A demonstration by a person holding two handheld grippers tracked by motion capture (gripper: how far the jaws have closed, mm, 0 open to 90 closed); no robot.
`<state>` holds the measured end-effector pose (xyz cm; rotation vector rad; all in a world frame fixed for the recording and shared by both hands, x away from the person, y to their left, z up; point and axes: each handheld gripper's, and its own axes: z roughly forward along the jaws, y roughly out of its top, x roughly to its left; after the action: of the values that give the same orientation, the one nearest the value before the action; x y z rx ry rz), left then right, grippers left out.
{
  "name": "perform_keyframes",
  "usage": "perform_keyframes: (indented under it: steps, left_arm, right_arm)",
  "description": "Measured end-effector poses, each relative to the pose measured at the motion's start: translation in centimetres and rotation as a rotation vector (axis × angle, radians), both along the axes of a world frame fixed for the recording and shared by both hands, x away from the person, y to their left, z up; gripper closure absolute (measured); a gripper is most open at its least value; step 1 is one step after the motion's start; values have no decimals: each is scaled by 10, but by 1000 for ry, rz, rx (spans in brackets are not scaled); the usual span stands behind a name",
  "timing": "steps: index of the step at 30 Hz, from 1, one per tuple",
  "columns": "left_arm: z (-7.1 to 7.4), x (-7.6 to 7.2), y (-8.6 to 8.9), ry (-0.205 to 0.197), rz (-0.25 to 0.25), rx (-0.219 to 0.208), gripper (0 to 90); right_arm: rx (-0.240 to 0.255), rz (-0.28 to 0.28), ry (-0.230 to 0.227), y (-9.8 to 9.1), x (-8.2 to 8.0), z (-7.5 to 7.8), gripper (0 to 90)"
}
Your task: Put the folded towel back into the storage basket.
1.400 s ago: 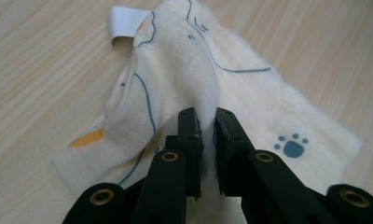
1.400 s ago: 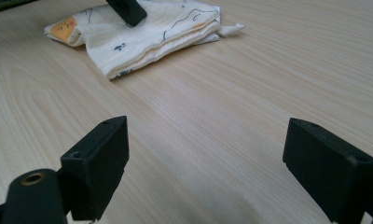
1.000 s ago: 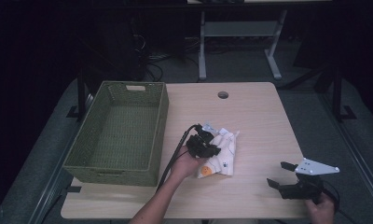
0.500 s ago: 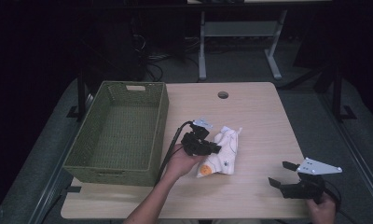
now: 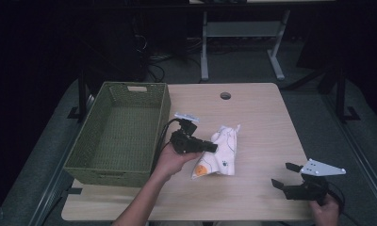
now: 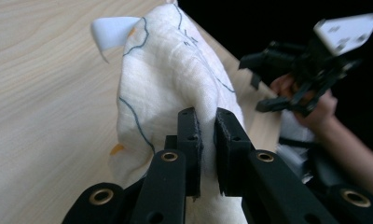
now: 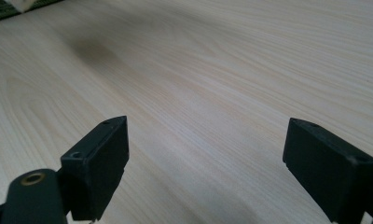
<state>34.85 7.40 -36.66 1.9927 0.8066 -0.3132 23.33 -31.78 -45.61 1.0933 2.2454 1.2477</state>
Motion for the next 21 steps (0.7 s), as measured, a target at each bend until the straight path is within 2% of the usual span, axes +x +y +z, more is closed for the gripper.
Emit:
perform_keyframes:
  steps: [1,2,3,4,5,7,16,19,21]
  left_arm:
    - [0,0,0,0,0,0,825]
    - [3,2,5,21,8,-27,825]
    - [3,2,5,21,8,-27,825]
    - [5,3,10,38,12,-48,825]
    - [5,3,10,38,12,-48,825]
    - [8,3,14,55,14,-76,825]
    - [16,3,31,93,9,-136,824]
    - [18,2,35,88,15,-134,823]
    - [20,2,38,90,20,-117,824]
  right_arm:
    - [0,0,0,0,0,0,137]
    - [-3,1,4,0,0,0,137]
    - [-4,1,5,0,1,0,137]
    - [-5,1,2,0,1,0,137]
    - [-5,1,2,0,1,0,137]
    - [0,-4,3,-1,0,0,137]
    - [-5,-5,8,-1,1,-1,137]
    - [-6,-5,8,-1,1,-1,137]
    - [3,-13,7,-2,1,-1,137]
